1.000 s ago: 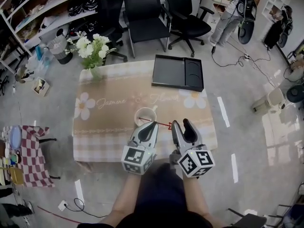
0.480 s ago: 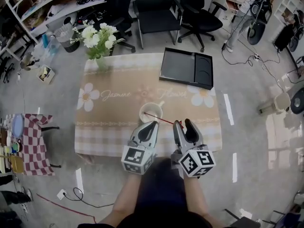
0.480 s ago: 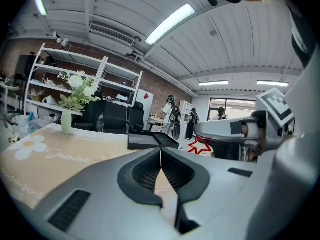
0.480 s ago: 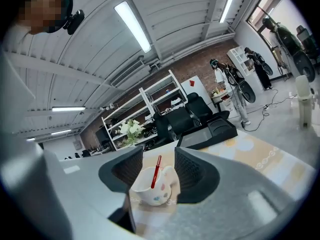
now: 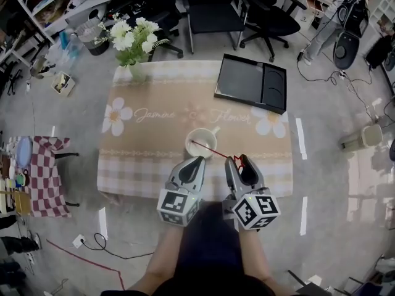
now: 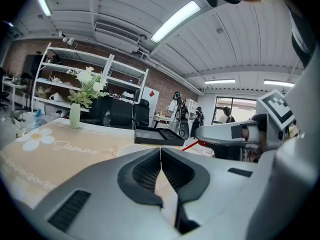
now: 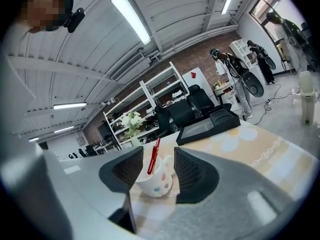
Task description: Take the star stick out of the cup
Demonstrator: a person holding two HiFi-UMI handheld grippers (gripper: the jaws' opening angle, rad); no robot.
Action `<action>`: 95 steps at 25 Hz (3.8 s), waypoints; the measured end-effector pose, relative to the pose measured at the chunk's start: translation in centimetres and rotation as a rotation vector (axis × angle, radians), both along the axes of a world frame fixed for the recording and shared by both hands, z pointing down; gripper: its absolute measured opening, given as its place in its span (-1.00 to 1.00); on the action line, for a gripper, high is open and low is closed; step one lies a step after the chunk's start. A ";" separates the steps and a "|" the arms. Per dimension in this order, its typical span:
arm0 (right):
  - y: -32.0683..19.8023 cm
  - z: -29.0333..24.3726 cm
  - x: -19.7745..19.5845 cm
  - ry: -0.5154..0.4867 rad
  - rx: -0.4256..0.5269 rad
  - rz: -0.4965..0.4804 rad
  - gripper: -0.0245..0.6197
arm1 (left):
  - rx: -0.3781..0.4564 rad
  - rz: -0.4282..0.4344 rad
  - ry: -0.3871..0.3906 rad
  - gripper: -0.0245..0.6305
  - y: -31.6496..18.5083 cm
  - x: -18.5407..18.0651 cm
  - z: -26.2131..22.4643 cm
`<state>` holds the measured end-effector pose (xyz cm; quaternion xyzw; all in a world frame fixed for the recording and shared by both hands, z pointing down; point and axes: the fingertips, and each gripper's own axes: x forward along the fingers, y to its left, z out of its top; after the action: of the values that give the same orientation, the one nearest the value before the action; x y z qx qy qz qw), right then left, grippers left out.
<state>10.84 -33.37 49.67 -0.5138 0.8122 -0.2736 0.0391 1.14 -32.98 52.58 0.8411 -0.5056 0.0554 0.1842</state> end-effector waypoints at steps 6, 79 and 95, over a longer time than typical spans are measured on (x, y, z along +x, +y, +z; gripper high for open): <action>-0.3 0.4 0.1 0.021 -0.008 0.000 -0.45 | -0.010 -0.015 -0.001 -0.89 0.0 -0.3 0.4; 0.3 -8.5 4.6 -0.005 0.217 0.141 -0.88 | 0.188 0.098 -0.001 -0.89 -1.5 3.0 -7.3; 2.6 -8.0 12.7 0.016 0.197 0.335 -0.88 | 0.160 0.291 0.015 -0.89 -1.0 11.1 -6.1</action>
<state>23.56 -30.80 41.72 -0.6378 0.7383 -0.1786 0.1278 12.26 -34.01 46.53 0.9178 -0.3799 0.0348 0.1102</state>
